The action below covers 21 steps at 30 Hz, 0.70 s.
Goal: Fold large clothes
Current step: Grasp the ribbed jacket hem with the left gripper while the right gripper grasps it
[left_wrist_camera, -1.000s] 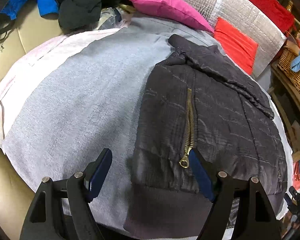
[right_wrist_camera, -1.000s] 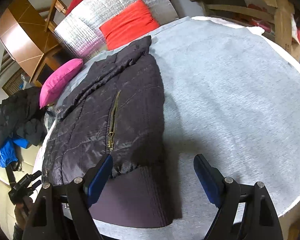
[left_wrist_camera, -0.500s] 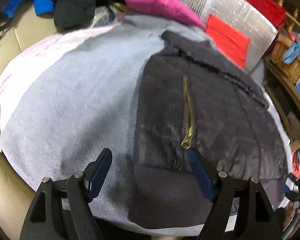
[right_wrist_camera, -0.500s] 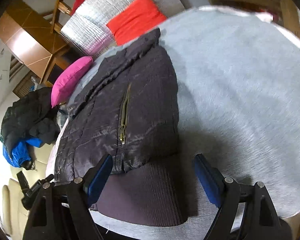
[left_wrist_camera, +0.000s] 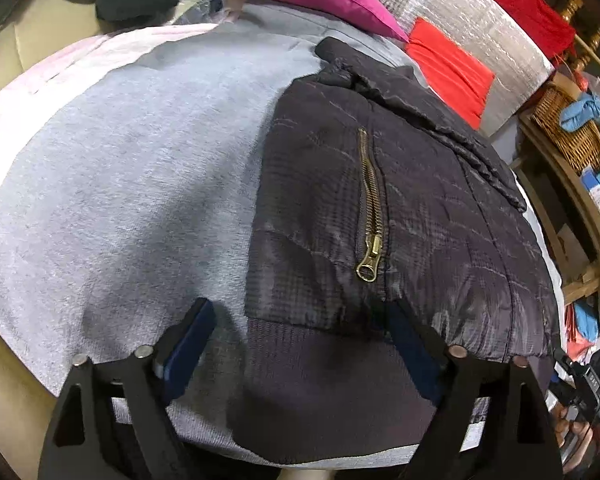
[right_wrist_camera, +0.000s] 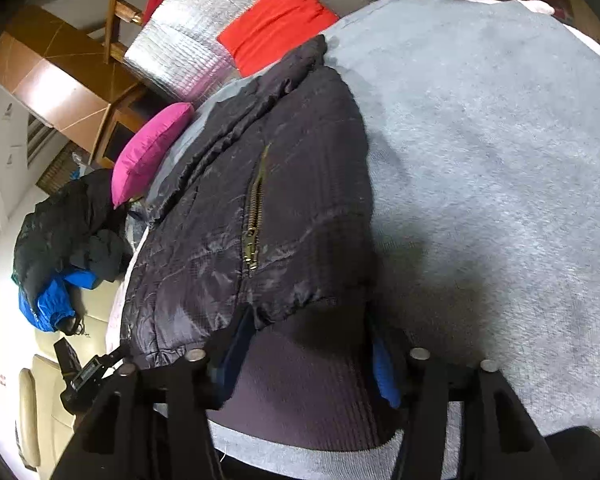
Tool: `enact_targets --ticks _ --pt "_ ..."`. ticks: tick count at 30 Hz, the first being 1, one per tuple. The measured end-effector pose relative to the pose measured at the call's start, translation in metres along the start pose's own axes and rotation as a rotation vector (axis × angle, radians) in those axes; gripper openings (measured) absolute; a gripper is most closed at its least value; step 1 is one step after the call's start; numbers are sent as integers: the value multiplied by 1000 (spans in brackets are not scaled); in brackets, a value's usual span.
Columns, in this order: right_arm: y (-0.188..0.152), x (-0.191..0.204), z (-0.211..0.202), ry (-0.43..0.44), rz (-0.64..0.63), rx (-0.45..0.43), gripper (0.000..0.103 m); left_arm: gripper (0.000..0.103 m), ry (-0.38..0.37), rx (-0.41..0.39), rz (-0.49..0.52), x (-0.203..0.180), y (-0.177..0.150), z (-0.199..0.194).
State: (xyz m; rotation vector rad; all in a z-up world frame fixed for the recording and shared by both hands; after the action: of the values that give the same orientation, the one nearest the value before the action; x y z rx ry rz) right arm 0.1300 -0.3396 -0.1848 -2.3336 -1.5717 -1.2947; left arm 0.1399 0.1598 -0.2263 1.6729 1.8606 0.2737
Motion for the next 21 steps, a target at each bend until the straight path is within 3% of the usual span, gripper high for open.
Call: enact_targets --ticks 5,6,7,13,16,21 --pt "-5 11 4 -54 -86 -18 71 93 85 10 86 -10 -3 4" --pt "-6 11 5 -69 -95 -10 65 93 94 9 88 -11 -4 4" --pt "-6 10 5 -111 -107 -7 48 93 103 8 87 -11 -4 4" --pt "-6 9 4 -188 -133 34 23 83 131 -1 108 -19 -7 3" --pt "-10 12 4 -174 -125 44 19 74 112 -3 115 -20 -7 1" --pt "-6 3 -1 -85 -16 54 23 73 108 -6 110 -19 -8 -1"
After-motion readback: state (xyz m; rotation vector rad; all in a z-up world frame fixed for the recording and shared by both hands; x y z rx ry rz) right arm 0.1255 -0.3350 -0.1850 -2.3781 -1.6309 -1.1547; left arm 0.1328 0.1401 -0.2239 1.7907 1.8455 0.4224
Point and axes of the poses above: each gripper's, at about its wrist camera, not at the fingertips, and z roughly the way its jaws point, x to its left, y to its top, the point moved 7 cm from there along z, roughly the way its jaws point, and after that the axes turned 6 degrees about z, right-handed, at the moved point
